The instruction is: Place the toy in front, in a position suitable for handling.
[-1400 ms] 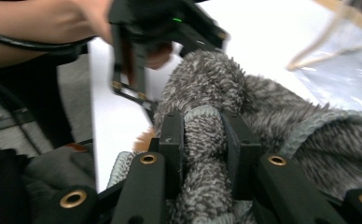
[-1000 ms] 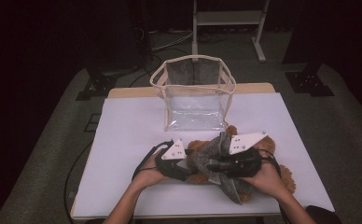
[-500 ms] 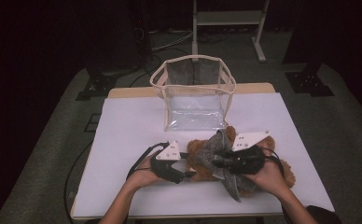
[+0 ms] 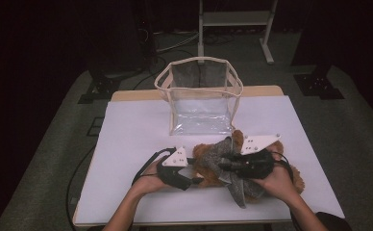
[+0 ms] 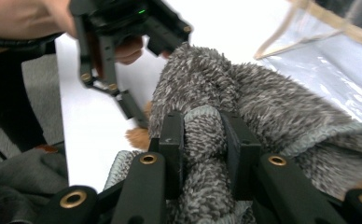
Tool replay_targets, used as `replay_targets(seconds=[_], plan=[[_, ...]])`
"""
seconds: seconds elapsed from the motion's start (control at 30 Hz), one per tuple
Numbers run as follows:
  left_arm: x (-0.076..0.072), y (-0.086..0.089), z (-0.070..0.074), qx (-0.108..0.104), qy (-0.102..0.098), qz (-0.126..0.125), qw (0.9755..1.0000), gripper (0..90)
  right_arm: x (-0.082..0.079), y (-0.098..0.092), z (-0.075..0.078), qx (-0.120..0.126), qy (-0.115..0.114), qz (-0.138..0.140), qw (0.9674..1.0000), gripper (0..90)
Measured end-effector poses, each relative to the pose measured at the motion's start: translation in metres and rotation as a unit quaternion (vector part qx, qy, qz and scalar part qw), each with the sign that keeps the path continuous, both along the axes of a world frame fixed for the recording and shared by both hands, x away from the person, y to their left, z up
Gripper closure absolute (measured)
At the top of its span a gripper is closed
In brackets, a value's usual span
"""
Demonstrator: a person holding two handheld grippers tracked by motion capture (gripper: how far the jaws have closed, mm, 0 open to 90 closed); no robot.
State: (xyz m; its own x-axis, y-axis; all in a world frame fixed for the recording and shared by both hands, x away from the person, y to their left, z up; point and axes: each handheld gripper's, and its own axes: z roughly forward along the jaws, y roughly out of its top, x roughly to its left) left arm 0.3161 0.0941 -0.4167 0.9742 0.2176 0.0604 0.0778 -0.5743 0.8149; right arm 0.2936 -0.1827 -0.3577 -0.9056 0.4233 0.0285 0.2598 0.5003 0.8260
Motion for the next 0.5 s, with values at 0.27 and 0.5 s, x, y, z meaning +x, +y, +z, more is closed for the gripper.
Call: replay_targets(seconds=[0.27, 0.5], plan=[[-0.004, -0.004, 0.004, -0.012, -0.007, 0.000, 0.9999, 29.4, -0.008, 0.018, -0.014, -0.017, 0.029, 0.052, 0.9981, 70.7], [-0.005, -0.005, 0.003, -0.005, -0.010, -0.003, 0.9999, 28.8, -0.001, -0.004, 0.001, 0.010, 0.008, 0.009, 0.9999, 70.8]])
